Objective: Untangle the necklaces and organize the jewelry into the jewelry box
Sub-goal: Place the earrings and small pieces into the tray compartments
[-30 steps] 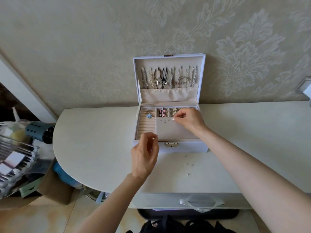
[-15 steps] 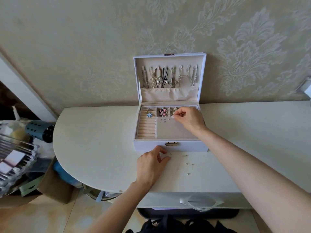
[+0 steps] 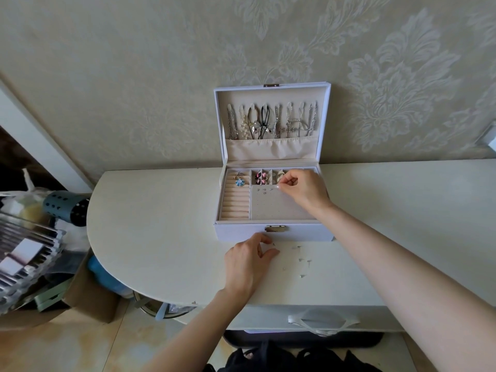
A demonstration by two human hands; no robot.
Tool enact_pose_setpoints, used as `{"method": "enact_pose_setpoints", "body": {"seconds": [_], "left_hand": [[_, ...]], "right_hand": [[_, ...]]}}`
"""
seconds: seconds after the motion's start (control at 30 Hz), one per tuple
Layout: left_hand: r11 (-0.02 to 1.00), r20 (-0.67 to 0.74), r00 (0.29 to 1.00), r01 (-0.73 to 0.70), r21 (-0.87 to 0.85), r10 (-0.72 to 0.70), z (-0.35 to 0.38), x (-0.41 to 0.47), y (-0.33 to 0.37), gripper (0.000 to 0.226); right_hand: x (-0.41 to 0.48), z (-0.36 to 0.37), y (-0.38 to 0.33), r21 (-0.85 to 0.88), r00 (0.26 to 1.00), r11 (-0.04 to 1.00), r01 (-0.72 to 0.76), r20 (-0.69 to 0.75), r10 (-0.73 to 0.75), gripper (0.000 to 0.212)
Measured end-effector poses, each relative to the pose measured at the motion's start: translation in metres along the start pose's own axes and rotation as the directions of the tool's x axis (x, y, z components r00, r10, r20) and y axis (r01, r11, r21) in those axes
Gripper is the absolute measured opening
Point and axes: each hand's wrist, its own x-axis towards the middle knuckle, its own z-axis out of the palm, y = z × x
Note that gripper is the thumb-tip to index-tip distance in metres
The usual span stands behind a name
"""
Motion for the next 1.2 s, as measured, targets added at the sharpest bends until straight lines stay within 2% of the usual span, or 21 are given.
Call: {"method": "enact_pose_setpoints", "body": {"seconds": [0.2,0.3,0.37,0.43,0.5,0.57,0.73,0.8,0.9,1.0,1.07,1.13,1.2], "left_hand": [[1.000,0.003,1.000,-0.010,0.003,0.010,-0.002,0.000,0.001,0.024],[1.000,-0.012,1.000,-0.016,0.013,0.016,-0.003,-0.001,0.003,0.022],[0.999,-0.027,0.999,-0.025,0.024,0.026,-0.002,-0.001,0.006,0.021],[0.999,-0.052,0.998,-0.026,0.030,0.027,0.000,-0.001,0.010,0.020],[0.999,-0.093,0.995,-0.026,0.022,0.028,0.004,0.001,0.012,0.018],[0.999,-0.112,0.993,-0.033,0.032,0.036,0.006,0.001,0.012,0.016],[0.996,-0.107,0.991,-0.075,0.040,0.079,0.006,-0.001,0.008,0.008],[0.984,-0.123,0.977,-0.177,-0.019,0.173,0.006,-0.003,0.005,0.003],[0.912,-0.222,0.908,-0.388,-0.131,0.354,0.002,-0.008,0.009,0.007],[0.835,-0.356,0.853,-0.483,-0.262,0.381,-0.009,-0.001,0.022,0.004],[0.793,-0.360,0.875,-0.459,-0.401,0.324,-0.019,0.012,0.033,0.002],[0.743,-0.250,0.950,-0.302,-0.597,0.185,-0.028,0.028,0.041,0.007],[0.651,-0.099,0.993,-0.117,-0.750,0.065,-0.035,0.042,0.045,0.010]], "right_hand": [[-0.008,-0.004,-0.005,-0.204,0.988,0.966,0.156,0.041,-0.151,0.009],[-0.013,-0.007,-0.005,-0.328,0.961,0.904,0.274,0.127,-0.245,0.015],[-0.016,-0.009,-0.005,-0.345,0.944,0.881,0.323,0.178,-0.276,0.018],[-0.018,-0.010,-0.002,-0.283,0.947,0.907,0.313,0.160,-0.277,0.018],[-0.020,-0.014,0.002,-0.113,0.975,0.970,0.217,0.081,-0.209,0.018],[-0.020,-0.019,0.003,0.035,0.991,0.992,0.119,0.062,-0.121,0.023],[-0.018,-0.018,0.003,0.077,0.995,0.994,0.076,0.061,-0.081,0.026],[-0.018,-0.017,0.004,0.075,0.995,0.994,0.075,0.056,-0.079,0.026],[-0.017,-0.016,0.005,0.081,0.994,0.993,0.091,0.049,-0.095,0.026],[-0.017,-0.015,0.005,0.037,0.987,0.989,0.142,0.067,-0.144,0.030],[-0.019,-0.013,0.006,-0.034,0.977,0.980,0.197,0.091,-0.193,0.032],[-0.020,-0.010,0.008,-0.092,0.972,0.971,0.219,0.107,-0.209,0.031],[-0.020,-0.009,0.007,-0.080,0.975,0.975,0.205,0.105,-0.197,0.030]]}}
